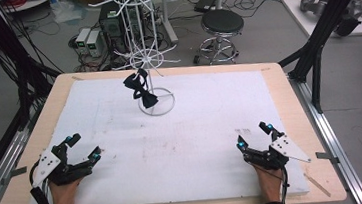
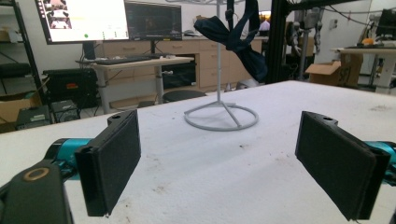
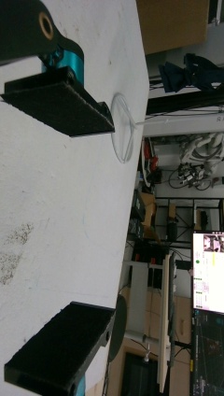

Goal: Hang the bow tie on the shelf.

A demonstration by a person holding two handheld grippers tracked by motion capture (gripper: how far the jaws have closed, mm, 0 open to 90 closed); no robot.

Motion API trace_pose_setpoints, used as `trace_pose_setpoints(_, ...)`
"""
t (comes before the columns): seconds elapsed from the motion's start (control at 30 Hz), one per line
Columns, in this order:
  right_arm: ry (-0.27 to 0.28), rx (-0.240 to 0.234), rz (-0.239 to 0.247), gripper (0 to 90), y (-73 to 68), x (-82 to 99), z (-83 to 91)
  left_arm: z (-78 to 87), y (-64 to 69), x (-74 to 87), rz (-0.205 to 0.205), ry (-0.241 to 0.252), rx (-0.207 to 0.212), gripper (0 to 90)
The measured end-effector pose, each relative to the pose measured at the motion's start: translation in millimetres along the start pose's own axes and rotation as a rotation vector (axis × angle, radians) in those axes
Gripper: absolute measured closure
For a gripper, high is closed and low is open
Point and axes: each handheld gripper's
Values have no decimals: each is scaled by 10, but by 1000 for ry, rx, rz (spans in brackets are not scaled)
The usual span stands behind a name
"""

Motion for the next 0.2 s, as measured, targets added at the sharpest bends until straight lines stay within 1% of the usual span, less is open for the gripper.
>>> trace_pose_setpoints(0.07, -1, 1, -3, 94, -2, 1, 3, 0, -1, 3, 8, 1, -12, 146)
trace_pose_setpoints(0.2, -1, 1, -3, 94, -3, 1, 3, -4, 5, 2, 2, -8, -18, 146)
Point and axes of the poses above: each handheld gripper's, and its own axes: z roughly backward along the jaws, x roughly out of its underside, y roughly to its right, and after that the axes turned 5 degrees about y, right-handed
